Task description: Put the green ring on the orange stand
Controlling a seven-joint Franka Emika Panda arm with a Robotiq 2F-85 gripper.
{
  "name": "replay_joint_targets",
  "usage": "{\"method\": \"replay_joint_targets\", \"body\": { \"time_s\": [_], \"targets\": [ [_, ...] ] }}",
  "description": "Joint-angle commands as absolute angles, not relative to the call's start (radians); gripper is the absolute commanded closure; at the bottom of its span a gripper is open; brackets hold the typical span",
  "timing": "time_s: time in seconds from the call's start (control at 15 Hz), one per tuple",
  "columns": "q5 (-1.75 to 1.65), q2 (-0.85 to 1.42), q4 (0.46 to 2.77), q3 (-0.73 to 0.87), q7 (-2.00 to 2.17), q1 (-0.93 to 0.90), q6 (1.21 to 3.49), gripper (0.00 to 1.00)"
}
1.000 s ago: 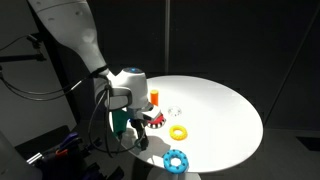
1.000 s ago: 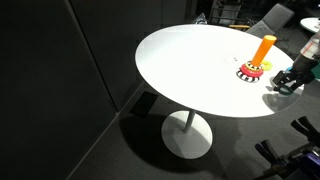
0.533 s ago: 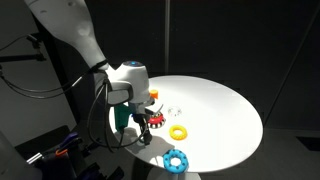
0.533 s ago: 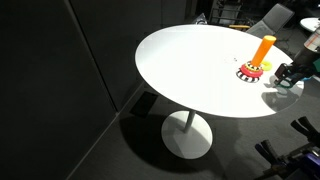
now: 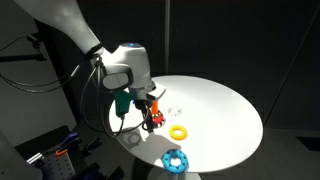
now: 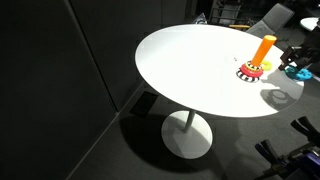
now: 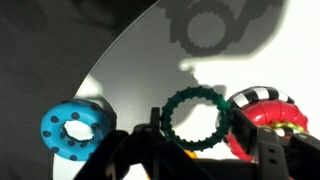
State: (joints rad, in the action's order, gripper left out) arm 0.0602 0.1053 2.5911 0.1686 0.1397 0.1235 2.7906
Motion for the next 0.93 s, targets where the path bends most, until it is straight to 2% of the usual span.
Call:
{"method": "replay_joint_targets", "body": {
  "time_s": [0.0, 0.87],
  "targets": [
    [0.047, 0.017, 2.593, 0.171, 0.172, 0.127, 2.718, 0.55],
    [0.066, -0.094, 2.513, 0.151, 0.198, 0.133, 2.575, 0.55]
  ]
}}
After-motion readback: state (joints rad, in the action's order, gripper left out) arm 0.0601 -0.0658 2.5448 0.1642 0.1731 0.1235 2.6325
